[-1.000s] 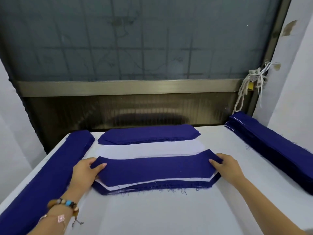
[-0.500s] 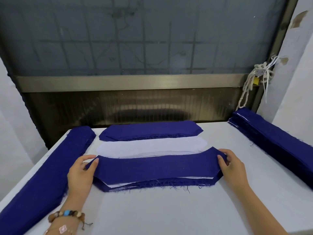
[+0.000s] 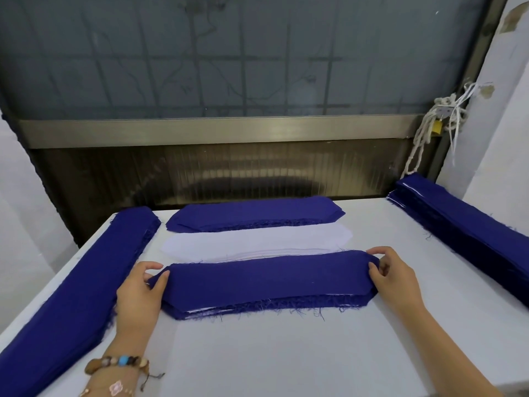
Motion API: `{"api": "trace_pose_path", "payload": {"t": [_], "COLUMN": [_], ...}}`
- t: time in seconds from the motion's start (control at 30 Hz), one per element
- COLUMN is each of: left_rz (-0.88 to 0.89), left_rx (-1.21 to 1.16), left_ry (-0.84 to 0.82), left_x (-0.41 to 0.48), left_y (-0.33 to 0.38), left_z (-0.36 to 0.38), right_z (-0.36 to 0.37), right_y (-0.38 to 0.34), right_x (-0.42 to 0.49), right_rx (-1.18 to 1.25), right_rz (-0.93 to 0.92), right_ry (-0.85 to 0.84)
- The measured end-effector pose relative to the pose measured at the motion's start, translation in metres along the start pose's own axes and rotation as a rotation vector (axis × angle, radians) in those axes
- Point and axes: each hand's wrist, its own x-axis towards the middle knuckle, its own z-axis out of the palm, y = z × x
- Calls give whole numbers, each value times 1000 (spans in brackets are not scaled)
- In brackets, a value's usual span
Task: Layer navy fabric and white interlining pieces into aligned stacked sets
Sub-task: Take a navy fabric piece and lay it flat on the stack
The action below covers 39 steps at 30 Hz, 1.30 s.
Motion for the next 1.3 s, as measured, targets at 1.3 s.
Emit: {"api": "trace_pose_path", "payload": {"t": [1.3], "left_rz": [303], "left_rx": [384], "left_ry": [-497], "left_x": [35], "left_y": [55], "left_z": [7], "right_z": [18], "right_y": [-66], "right_x": [34], "right_rx": [-752], "right_rz": [-312], "right_ry": [-133]}}
